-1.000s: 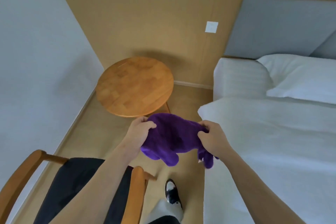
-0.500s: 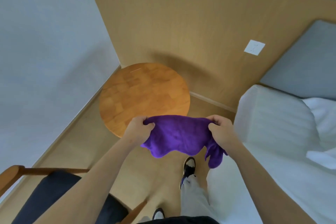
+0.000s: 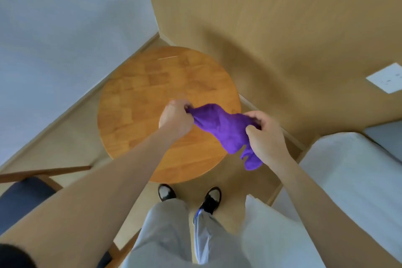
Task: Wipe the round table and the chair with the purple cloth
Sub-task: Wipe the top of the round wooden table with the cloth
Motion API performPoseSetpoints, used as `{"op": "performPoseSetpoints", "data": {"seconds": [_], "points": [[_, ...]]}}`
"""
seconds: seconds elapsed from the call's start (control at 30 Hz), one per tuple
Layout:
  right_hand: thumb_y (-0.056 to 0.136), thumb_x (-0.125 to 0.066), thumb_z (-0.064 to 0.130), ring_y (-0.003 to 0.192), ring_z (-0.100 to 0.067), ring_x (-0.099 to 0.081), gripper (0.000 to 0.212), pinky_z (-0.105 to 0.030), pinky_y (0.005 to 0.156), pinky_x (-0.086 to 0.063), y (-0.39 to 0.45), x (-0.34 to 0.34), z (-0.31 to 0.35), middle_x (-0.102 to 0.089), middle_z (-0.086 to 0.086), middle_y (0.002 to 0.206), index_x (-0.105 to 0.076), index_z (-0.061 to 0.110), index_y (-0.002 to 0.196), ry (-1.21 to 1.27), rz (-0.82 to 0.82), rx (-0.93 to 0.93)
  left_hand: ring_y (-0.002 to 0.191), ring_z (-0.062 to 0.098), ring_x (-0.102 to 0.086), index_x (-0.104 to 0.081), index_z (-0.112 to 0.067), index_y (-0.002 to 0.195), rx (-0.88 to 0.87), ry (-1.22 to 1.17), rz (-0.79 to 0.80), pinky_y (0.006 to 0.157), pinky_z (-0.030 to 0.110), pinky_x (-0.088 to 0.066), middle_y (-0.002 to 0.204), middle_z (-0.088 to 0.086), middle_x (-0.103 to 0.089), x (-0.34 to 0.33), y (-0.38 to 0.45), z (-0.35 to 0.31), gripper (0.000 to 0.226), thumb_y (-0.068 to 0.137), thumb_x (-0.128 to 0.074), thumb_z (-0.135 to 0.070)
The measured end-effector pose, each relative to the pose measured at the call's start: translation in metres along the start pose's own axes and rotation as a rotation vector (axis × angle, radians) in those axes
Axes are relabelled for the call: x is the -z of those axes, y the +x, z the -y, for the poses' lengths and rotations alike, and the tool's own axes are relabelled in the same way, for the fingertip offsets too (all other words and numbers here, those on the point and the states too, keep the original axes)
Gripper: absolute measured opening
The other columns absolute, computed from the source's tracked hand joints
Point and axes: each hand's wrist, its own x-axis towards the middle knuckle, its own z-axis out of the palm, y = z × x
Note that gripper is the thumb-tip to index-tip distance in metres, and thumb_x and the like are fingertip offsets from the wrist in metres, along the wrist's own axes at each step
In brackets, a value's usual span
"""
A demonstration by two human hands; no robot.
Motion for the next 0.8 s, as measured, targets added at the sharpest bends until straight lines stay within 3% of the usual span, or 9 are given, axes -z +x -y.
{"op": "performPoseSetpoints", "data": {"seconds": [0.07, 0.13, 0.2, 0.3, 0.43, 0.53, 0.6, 0.7, 0.8], "points": [[0.08, -0.044, 0.002, 0.068, -0.02, -0.067, 0.044, -0.028, 0.057, -0.054, 0.022, -0.006, 0.0, -0.069, 0.012, 0.087, -0.067, 0.029, 0.106, -0.1, -0.028, 0.166, 0.092, 0.027, -0.06, -0.068, -0.028, 0.087, -0.076, -0.064, -0.113, 0.073, 0.024, -0.039, 0.09, -0.001, -0.065, -0.005, 0.034, -0.003, 0.032, 0.08, -0.053, -0.001], [0.082, -0.05, -0.001, 0.083, -0.007, -0.064, 0.045, -0.019, 0.071, -0.049, 0.041, -0.022, -0.008, -0.066, 0.019, 0.096, -0.066, 0.026, 0.115, -0.234, -0.053, 0.338, 0.106, 0.025, -0.056, -0.071, -0.021, 0.097, -0.198, -0.031, -0.194, 0.084, 0.023, -0.036, 0.105, -0.001, -0.061, -0.015, 0.068, 0.006, 0.034, 0.081, -0.053, 0.003], [0.086, -0.054, 0.001, 0.093, -0.004, -0.06, 0.043, -0.017, 0.081, -0.047, 0.062, -0.053, -0.034, -0.063, 0.015, 0.105, -0.064, 0.021, 0.123, -0.373, -0.064, 0.447, 0.106, 0.023, -0.054, -0.07, -0.019, 0.1, -0.31, 0.008, -0.216, 0.088, 0.024, -0.036, 0.106, -0.005, -0.06, -0.033, 0.107, 0.025, 0.035, 0.081, -0.054, 0.006], [0.083, -0.048, 0.013, 0.101, -0.019, -0.061, 0.046, -0.031, 0.087, -0.054, 0.085, -0.12, -0.092, -0.059, 0.004, 0.11, -0.057, 0.018, 0.128, -0.513, 0.018, 0.509, 0.11, 0.027, -0.054, -0.069, -0.02, 0.104, -0.411, 0.117, -0.128, 0.096, 0.04, -0.045, 0.114, -0.002, -0.065, -0.068, 0.151, 0.073, 0.036, 0.077, -0.056, -0.001], [0.076, -0.053, 0.023, 0.106, -0.025, -0.058, 0.048, -0.041, 0.085, -0.055, 0.104, -0.198, -0.156, -0.052, 0.003, 0.119, -0.059, 0.021, 0.124, -0.731, 0.224, 0.511, 0.144, 0.023, -0.036, -0.06, -0.018, 0.131, -0.426, 0.193, 0.004, 0.118, 0.044, -0.033, 0.148, 0.002, -0.05, -0.1, 0.168, 0.135, 0.062, 0.073, -0.057, 0.002], [0.081, -0.054, 0.03, 0.098, -0.025, -0.056, 0.031, -0.044, 0.08, -0.05, 0.12, -0.212, -0.151, -0.056, 0.001, 0.112, -0.067, 0.019, 0.107, -0.628, 0.06, 0.541, 0.149, 0.029, -0.03, -0.049, -0.017, 0.143, -0.411, 0.17, -0.172, 0.122, 0.044, -0.025, 0.158, 0.006, -0.04, -0.094, 0.172, 0.161, 0.07, 0.073, -0.057, -0.016], [0.083, -0.055, 0.03, 0.109, -0.029, -0.054, 0.036, -0.046, 0.092, -0.046, 0.141, -0.212, -0.133, -0.058, -0.004, 0.124, -0.067, 0.016, 0.114, -0.579, -0.067, 0.572, 0.152, 0.029, -0.022, -0.042, -0.018, 0.148, -0.347, 0.189, -0.249, 0.125, 0.045, -0.017, 0.163, 0.007, -0.032, -0.083, 0.18, 0.171, 0.073, 0.077, -0.055, -0.026], [0.087, -0.051, 0.038, 0.147, -0.034, -0.031, 0.063, -0.055, 0.121, -0.021, 0.193, -0.216, -0.104, -0.035, -0.007, 0.161, -0.05, 0.02, 0.148, -0.716, -0.07, 0.598, 0.157, 0.026, -0.004, -0.029, -0.023, 0.157, -0.336, 0.351, -0.215, 0.126, 0.05, -0.002, 0.169, 0.002, -0.015, -0.077, 0.192, 0.185, 0.079, 0.082, -0.055, -0.031], [0.093, -0.044, 0.049, 0.157, -0.034, -0.003, 0.076, -0.067, 0.122, 0.0, 0.237, -0.238, -0.099, -0.004, 0.0, 0.172, -0.021, 0.027, 0.162, -0.947, 0.022, 0.492, 0.157, 0.03, 0.003, -0.025, -0.023, 0.159, -0.36, 0.517, -0.166, 0.125, 0.057, -0.001, 0.17, 0.004, -0.009, -0.081, 0.201, 0.195, 0.076, 0.088, -0.044, -0.041]]}}
